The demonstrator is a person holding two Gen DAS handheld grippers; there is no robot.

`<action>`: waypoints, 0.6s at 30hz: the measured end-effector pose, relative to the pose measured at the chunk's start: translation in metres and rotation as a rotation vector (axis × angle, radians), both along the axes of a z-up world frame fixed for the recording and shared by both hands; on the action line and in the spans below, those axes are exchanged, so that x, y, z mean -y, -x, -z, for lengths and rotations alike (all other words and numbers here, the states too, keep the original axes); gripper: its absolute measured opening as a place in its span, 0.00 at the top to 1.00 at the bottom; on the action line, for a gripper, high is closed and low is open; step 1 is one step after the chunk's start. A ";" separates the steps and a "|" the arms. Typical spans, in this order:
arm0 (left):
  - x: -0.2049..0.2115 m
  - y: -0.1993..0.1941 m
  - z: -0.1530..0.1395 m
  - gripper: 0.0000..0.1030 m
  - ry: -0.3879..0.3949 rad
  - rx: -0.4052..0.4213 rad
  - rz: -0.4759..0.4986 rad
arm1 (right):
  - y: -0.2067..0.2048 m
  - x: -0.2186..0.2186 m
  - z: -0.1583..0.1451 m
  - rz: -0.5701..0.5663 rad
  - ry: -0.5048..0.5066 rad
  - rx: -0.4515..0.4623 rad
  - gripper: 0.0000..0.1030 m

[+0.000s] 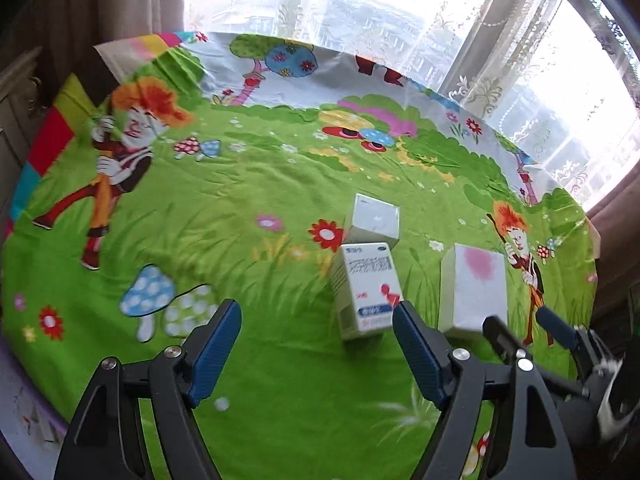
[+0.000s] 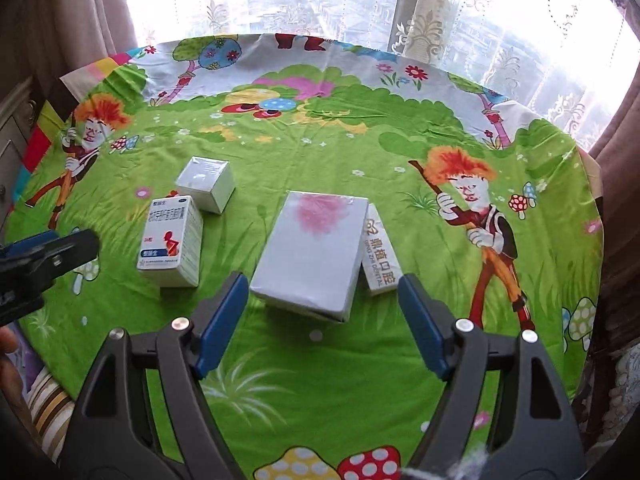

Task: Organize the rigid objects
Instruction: 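Move both open tools back to the remaining boxes on the bed, then grasp the pink-printed box with right tool while left tool grasps blue-label box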

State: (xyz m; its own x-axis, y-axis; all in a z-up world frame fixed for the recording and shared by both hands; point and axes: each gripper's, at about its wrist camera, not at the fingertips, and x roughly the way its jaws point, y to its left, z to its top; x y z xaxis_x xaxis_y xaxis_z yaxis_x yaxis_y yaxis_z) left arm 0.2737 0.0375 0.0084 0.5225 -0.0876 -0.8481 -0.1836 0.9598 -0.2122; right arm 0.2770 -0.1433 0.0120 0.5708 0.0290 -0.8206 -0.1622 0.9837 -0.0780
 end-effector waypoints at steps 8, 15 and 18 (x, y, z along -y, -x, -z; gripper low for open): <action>0.016 -0.034 0.027 0.24 0.005 -0.053 -0.028 | -0.013 -0.009 0.016 0.018 0.019 0.011 0.17; 0.029 -0.045 0.036 0.24 -0.013 -0.052 -0.002 | -0.022 -0.010 0.032 0.030 0.036 0.005 0.15; 0.030 -0.044 0.035 0.24 -0.011 -0.050 -0.007 | -0.023 -0.010 0.033 0.032 0.034 0.016 0.15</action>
